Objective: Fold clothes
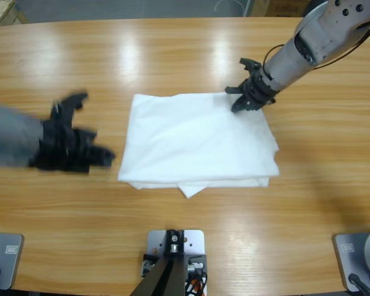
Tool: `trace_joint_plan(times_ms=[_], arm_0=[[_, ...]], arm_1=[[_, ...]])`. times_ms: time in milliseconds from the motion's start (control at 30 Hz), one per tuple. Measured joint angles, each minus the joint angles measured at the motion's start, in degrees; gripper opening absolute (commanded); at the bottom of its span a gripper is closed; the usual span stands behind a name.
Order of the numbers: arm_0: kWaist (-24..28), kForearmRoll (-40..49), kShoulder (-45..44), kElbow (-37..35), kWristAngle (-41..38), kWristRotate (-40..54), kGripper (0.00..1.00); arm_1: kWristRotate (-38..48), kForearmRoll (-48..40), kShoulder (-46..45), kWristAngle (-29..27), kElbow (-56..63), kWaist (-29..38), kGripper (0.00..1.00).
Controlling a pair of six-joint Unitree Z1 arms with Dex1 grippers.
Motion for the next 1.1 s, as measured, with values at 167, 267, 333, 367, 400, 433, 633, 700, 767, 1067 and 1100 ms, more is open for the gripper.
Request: trace_joint_plan(times_ms=[167, 267, 333, 367, 400, 433, 633, 700, 767, 1067, 1100], arm_0=[[4.9, 0.4, 10.0, -12.9, -1.3, 3.2, 0.0], [6.5, 0.5, 18.5, -19.0, -2.7, 3.3, 0.0], [7.3, 0.7, 23.0, -21.6, -4.0, 3.1, 0.0], [7.5, 1.1, 24.6, -22.5, -4.5, 2.9, 0.0], [7.6, 1.4, 25.8, -23.1, -4.9, 2.8, 0.0], [7.6, 1.9, 26.6, -23.3, -5.2, 2.7, 0.0], [10.2, 4.4, 29.3, -23.3, -5.4, 2.1, 0.0], [11.8, 4.6, 30.0, -23.3, -5.4, 2.1, 0.0], [13.6, 4.6, 30.9, -23.3, -5.4, 2.1, 0.0], [20.2, 4.6, 32.3, -23.3, -5.3, 2.1, 0.0], [20.9, 4.6, 32.3, -23.3, -5.3, 2.1, 0.0]], arm_1=[[0.0, 0.0, -0.2, -0.1, 0.2, 0.0, 0.0], [0.0, 0.0, -0.4, -0.1, 0.5, 0.0, 0.0], [-0.1, 0.0, -0.5, -0.1, 0.8, -0.1, 0.0], [-0.2, 0.0, -0.5, -0.1, 0.8, -0.2, 0.0], [-0.3, 0.0, -0.6, -0.1, 0.9, -0.2, 0.0], [-0.4, 0.0, -0.6, -0.1, 0.9, -0.3, 0.0], [-0.7, 0.0, -0.6, -0.1, 1.0, -0.4, 0.0], [-0.7, 0.0, -0.6, -0.1, 1.2, -0.4, 0.0], [-0.7, 0.0, -0.7, -0.1, 1.4, -0.5, 0.0], [-1.2, 0.0, -1.0, -0.1, 1.9, -1.0, 0.0], [-1.3, 0.0, -1.1, -0.1, 2.1, -1.1, 0.0]])
